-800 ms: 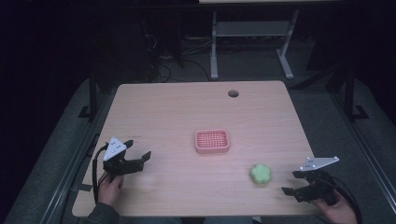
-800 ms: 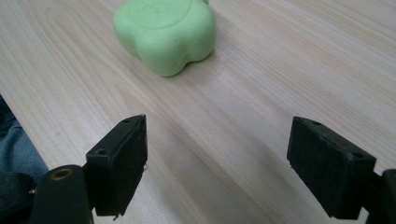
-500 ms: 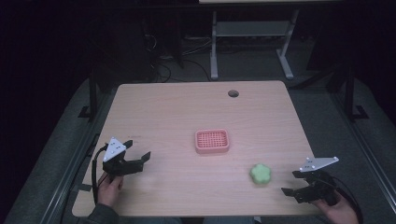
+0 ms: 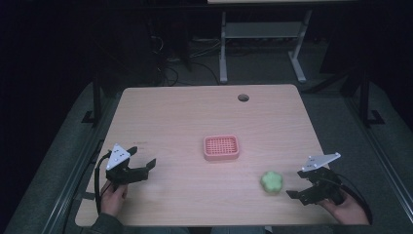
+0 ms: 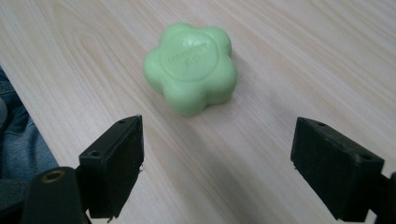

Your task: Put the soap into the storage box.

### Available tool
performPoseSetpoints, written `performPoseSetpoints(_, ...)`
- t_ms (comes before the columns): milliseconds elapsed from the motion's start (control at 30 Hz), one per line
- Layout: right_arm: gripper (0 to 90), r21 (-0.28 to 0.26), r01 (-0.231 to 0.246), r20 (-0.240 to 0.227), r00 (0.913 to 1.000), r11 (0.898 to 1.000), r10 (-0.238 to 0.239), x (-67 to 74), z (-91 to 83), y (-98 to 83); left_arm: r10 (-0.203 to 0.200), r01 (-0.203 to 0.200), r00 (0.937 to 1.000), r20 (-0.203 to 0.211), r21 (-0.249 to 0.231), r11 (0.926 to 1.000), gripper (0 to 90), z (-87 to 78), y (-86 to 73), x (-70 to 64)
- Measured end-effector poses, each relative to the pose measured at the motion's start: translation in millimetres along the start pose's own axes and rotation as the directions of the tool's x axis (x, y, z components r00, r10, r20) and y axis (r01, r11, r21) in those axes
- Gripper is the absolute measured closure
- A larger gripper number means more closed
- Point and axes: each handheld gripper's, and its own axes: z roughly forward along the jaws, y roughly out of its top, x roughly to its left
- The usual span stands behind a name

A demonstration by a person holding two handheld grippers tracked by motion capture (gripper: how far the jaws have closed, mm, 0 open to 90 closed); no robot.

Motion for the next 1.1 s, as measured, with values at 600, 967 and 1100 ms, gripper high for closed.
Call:
performPoseSetpoints(600,16.4,0.065,0.102,-0.001,0.9947,0.993,-0.102,11.1,7.1,35.8,-0.009,0.009,1.0000,0.002,-0.007,0.9999,14.3,-0.6,-0.4,-0.2)
performPoseSetpoints(967,15.7,0.120,0.135,-0.019,0.9908,0.984,-0.134,17.4,20.5,53.1,-0.009,0.009,0.9999,0.005,-0.007,0.9999,14.3,-0.7,-0.5,-0.2)
performPoseSetpoints(1100,15.0,0.154,0.156,-0.023,0.9878,0.976,-0.154,18.3,29.9,60.1,-0.013,0.014,0.9999,0.004,-0.007,0.9999,14.3,-0.9,-0.6,-0.1)
